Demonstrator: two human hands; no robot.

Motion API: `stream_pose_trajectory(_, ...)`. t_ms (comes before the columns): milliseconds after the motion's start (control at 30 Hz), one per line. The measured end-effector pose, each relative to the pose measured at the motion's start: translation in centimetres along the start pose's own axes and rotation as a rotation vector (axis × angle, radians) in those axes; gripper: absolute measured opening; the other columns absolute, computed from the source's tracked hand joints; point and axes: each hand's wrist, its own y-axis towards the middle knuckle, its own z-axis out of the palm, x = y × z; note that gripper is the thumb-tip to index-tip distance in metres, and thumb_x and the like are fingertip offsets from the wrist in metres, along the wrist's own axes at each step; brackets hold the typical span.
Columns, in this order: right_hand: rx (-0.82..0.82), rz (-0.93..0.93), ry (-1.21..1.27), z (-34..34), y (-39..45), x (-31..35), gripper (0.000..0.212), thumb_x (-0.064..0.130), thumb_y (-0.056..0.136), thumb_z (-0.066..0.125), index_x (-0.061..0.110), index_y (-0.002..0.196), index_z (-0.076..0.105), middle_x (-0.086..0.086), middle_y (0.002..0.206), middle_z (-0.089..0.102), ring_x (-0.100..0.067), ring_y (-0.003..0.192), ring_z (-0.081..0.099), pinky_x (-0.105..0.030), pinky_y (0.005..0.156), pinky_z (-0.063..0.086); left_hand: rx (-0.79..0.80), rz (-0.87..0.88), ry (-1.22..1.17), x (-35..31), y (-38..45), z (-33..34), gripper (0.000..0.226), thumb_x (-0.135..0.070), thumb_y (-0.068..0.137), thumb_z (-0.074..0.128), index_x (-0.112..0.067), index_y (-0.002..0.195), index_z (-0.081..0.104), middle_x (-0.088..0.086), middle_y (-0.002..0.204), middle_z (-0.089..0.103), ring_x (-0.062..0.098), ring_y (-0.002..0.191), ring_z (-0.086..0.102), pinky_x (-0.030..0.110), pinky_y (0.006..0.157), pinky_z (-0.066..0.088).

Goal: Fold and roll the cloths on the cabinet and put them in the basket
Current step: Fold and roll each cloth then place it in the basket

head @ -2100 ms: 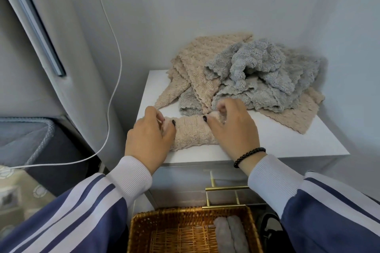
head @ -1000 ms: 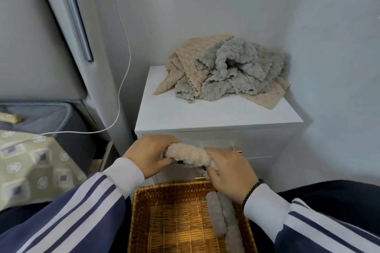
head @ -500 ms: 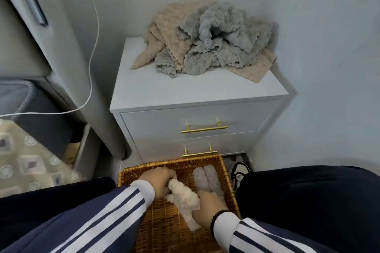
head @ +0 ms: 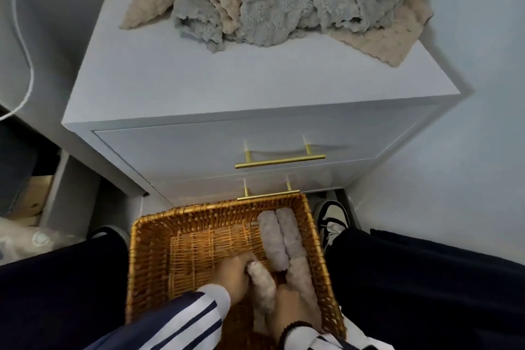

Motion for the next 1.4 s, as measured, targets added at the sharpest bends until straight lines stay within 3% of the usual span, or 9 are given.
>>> stream_pose_trajectory(67, 0.017, 0.018, 0.008, 0.0, 0.6, -0.7, 0.057, 0.058, 0.092, 0.011, 0.031, 0.121, 0.052, -0.001, 0.138, 0.050, -0.019, 0.129, 0.044, -0.032, 0.109, 0.031, 0.024, -0.049, -0.097, 0.1, 0.8, 1.8, 0.039, 0.001, 0.082, 0.043, -0.019, 0.110, 0.062, 0.002, 0.111, 0.063, 0.018, 0.106, 0.058, 0.021, 0.090, 0.042)
stream_pose_trajectory(200, 0.082, 0.011, -0.121, 1.2, 1.9, -2.0, 0.041, 0.035, 0.091, 0.052, 0.017, 0.127, 0.054, -0.010, 0.133, 0.053, -0.029, 0.123, 0.050, -0.037, 0.101, 0.040, 0.076, -0.152, -0.202, -0.3, 2.1, 4.2, 0.022, -0.009, 0.091, 0.044, -0.015, 0.106, 0.059, 0.008, 0.108, 0.061, 0.022, 0.103, 0.057, 0.031, 0.094, 0.044)
stream_pose_trajectory(367, 0.182, 0.019, -0.136, 1.4, 3.9, -2.1, 0.073, 0.043, 0.076, 0.068, 0.040, 0.141, 0.036, 0.003, 0.142, 0.044, -0.021, 0.131, 0.040, -0.033, 0.110, 0.032, 0.147, -0.214, -0.344, -1.2, 3.5, 4.9, 0.027, -0.011, 0.098, 0.036, -0.026, 0.080, 0.051, -0.005, 0.090, 0.056, 0.016, 0.096, 0.052, 0.020, 0.073, 0.039)
stream_pose_trajectory(667, 0.015, 0.021, -0.158, 2.1, 5.3, -3.4, 0.033, 0.032, 0.093, 0.050, 0.016, 0.121, 0.045, -0.003, 0.121, 0.059, -0.022, 0.112, 0.057, -0.029, 0.091, 0.045, 0.162, -0.267, -0.347, -1.2, 6.1, 7.6, 0.045, -0.015, 0.080, 0.054, -0.020, 0.124, 0.049, 0.008, 0.126, 0.053, 0.025, 0.115, 0.051, 0.037, 0.102, 0.042)
stream_pose_trajectory(767, 0.039, -0.162, -0.387, 3.3, 5.6, -3.5, 0.038, 0.021, 0.096, 0.045, 0.007, 0.132, 0.043, -0.013, 0.127, 0.054, -0.030, 0.113, 0.055, -0.039, 0.093, 0.045, 0.016, -0.368, -0.423, -0.3, 6.9, 8.3, 0.053, -0.032, 0.058, 0.069, -0.016, 0.108, 0.055, 0.007, 0.111, 0.061, 0.020, 0.100, 0.059, 0.036, 0.088, 0.053)
stream_pose_trajectory(1000, 0.177, -0.673, -0.990, 4.7, 6.1, -1.1, 0.052, 0.023, 0.102, 0.030, 0.000, 0.148, 0.022, -0.021, 0.152, 0.026, -0.036, 0.139, 0.022, -0.047, 0.115, 0.015, 0.190, -0.433, -0.540, -2.1, 6.6, 4.8, 0.017, 0.007, 0.073, 0.068, -0.008, 0.077, 0.062, 0.004, 0.081, 0.062, 0.011, 0.063, 0.062, 0.020, 0.055, 0.052)
stream_pose_trajectory(1133, 0.180, -0.619, -1.275, 4.5, 6.9, -1.7, 0.063, 0.032, 0.101, 0.032, 0.004, 0.150, 0.004, -0.017, 0.158, 0.007, -0.035, 0.145, 0.004, -0.050, 0.118, 0.004, 0.289, -0.384, -0.470, -2.3, 7.5, 3.4, 0.019, 0.001, 0.081, 0.056, -0.010, 0.066, 0.061, 0.006, 0.078, 0.061, 0.014, 0.068, 0.055, 0.028, 0.071, 0.046)
stream_pose_trajectory(1233, 0.187, -0.706, -1.487, 3.9, 7.7, -2.3, 0.066, 0.040, 0.101, 0.031, 0.010, 0.152, 0.001, -0.011, 0.160, 0.002, -0.034, 0.146, -0.004, -0.054, 0.115, -0.010, 0.218, -0.343, -0.464, -2.5, 8.6, 2.3, 0.008, -0.016, 0.087, 0.058, -0.013, 0.090, 0.065, 0.009, 0.101, 0.065, 0.023, 0.093, 0.060, 0.031, 0.083, 0.046)
stream_pose_trajectory(1400, 0.224, -0.680, -1.561, 2.9, 8.5, -2.3, 0.066, 0.050, 0.100, 0.021, 0.017, 0.152, -0.001, -0.005, 0.161, -0.002, -0.031, 0.146, -0.011, -0.050, 0.112, -0.015, 0.098, -0.236, -0.312, -3.1, 10.8, 1.8, 0.072, -0.024, 0.092, 0.055, -0.008, 0.148, 0.014, 0.016, 0.132, 0.052, 0.031, 0.116, 0.053, 0.036, 0.092, 0.047)
